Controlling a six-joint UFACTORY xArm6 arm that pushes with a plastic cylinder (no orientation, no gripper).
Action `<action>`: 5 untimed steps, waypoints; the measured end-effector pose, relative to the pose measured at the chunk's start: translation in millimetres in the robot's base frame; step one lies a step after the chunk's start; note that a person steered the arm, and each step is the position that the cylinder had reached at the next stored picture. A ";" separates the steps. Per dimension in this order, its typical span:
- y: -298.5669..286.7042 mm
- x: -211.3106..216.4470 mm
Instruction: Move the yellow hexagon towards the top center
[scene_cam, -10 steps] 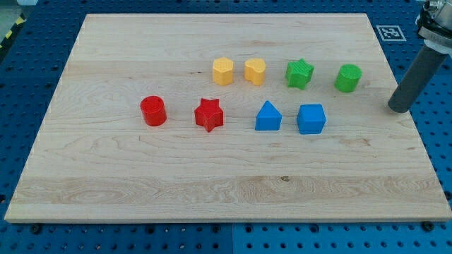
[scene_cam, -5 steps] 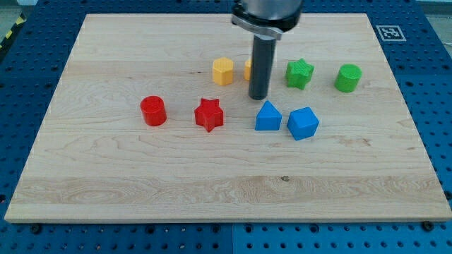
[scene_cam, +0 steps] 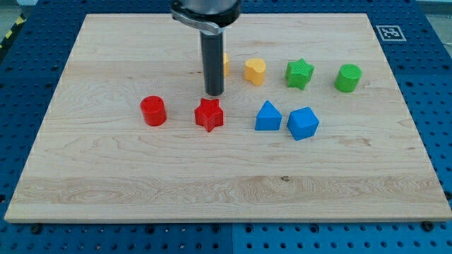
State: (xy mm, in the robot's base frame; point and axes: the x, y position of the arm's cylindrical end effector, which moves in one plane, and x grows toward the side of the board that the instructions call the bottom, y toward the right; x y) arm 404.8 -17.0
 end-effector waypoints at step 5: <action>16.8 -76.0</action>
